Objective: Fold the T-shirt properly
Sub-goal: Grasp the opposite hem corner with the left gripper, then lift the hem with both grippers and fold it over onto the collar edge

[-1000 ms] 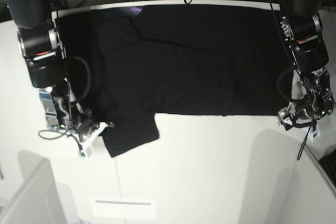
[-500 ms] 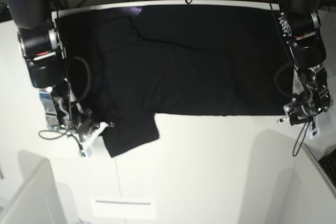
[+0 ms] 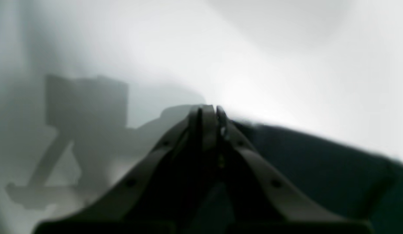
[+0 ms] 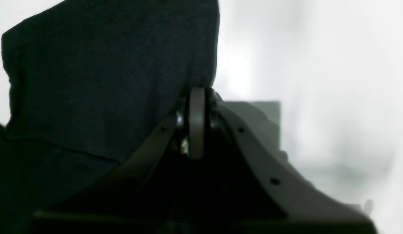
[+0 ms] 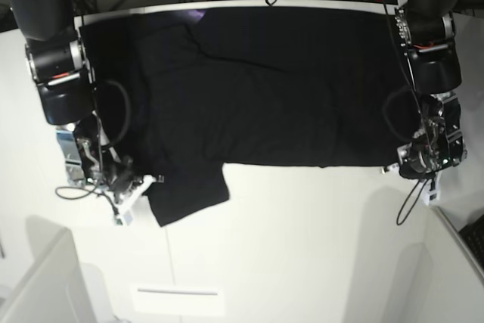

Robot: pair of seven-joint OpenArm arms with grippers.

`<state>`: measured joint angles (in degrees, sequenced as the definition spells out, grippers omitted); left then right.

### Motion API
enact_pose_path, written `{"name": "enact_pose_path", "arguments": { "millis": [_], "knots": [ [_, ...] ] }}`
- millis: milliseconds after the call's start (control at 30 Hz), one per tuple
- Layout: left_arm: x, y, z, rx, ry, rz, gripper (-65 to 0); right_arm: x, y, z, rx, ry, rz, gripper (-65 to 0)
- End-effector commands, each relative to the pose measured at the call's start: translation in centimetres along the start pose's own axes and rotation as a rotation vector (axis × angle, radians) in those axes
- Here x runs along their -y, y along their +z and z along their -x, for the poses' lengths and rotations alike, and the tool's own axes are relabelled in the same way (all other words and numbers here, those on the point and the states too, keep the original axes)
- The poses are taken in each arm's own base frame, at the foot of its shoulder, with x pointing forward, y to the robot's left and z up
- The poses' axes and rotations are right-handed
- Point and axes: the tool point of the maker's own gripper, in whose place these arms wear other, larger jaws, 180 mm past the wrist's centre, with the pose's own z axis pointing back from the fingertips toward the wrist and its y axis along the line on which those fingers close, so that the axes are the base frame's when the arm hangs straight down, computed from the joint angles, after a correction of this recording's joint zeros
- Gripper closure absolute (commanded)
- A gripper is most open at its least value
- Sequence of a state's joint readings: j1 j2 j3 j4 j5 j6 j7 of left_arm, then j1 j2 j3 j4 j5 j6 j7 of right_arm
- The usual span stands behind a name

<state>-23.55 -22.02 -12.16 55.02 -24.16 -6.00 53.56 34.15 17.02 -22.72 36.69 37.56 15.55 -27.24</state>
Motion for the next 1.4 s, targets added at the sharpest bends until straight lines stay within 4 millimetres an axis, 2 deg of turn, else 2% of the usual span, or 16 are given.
{"name": "enact_pose_path", "arguments": {
  "millis": [0, 33, 133, 267, 400, 500, 633, 767, 867, 1000, 1100, 1267, 1367],
  "knots": [
    [0.3, 1.5, -3.1, 0.076, -0.019, 0.007, 0.0, -0.1, 0.7, -2.0, 0.036, 0.023, -0.001, 0.0],
    [0.6, 1.9, -3.5, 0.084, -0.029, 0.012, 0.0, -0.3, 1.0, -2.4, 0.053, 0.024, -0.008, 0.0],
    [1.2, 2.9, -4.0, 0.112, -0.059, 0.018, 0.0, 0.6, 2.4, -3.6, 0.125, -0.016, 0.003, 0.0],
    [-0.6, 4.7, -4.2, 0.151, -0.006, 0.005, 0.0, 1.6, 4.5, -4.5, 0.193, -0.009, 0.048, 0.0],
    [-0.8, 5.5, -3.1, 0.138, -0.049, 0.015, 0.0, 0.9, 5.6, -4.5, 0.192, 0.029, 0.039, 0.0],
    [-0.9, 5.5, -2.0, 0.127, -0.09, 0.019, 0.0, -0.5, 5.9, -3.9, 0.196, 0.054, 0.014, 0.0],
    [-1.1, 5.7, -1.2, 0.125, -0.105, 0.012, 0.0, -0.6, 6.3, -3.1, 0.193, 0.07, 0.013, 0.0],
    [-0.8, 6.5, -1.9, 0.151, -0.124, 0.011, 0.0, -0.8, 6.4, -3.0, 0.196, 0.076, 0.01, 0.0],
    [-0.5, 7.4, -2.1, 0.181, -0.153, 0.008, 0.0, -1.6, 6.9, -2.8, 0.21, 0.096, -0.005, 0.0],
    [-0.4, 8.0, -1.6, 0.189, -0.176, 0.003, 0.0, -0.5, 8.7, -2.6, 0.229, 0.051, 0.018, 0.0],
    [-1.6, 9.0, -1.4, 0.212, -0.153, -0.018, 0.0, -0.2, 10.1, -2.5, 0.258, 0.041, 0.023, 0.0],
    [-1.9, 10.4, -0.6, 0.19, -0.205, -0.022, 0.0, -0.1, 10.4, -0.8, 0.225, 0.034, 0.026, 0.0],
    [-2.0, 10.8, 0.5, 0.179, -0.242, -0.031, 0.0, -0.1, 10.9, 0.0, 0.222, 0.026, 0.027, 0.0]
  ]
}}
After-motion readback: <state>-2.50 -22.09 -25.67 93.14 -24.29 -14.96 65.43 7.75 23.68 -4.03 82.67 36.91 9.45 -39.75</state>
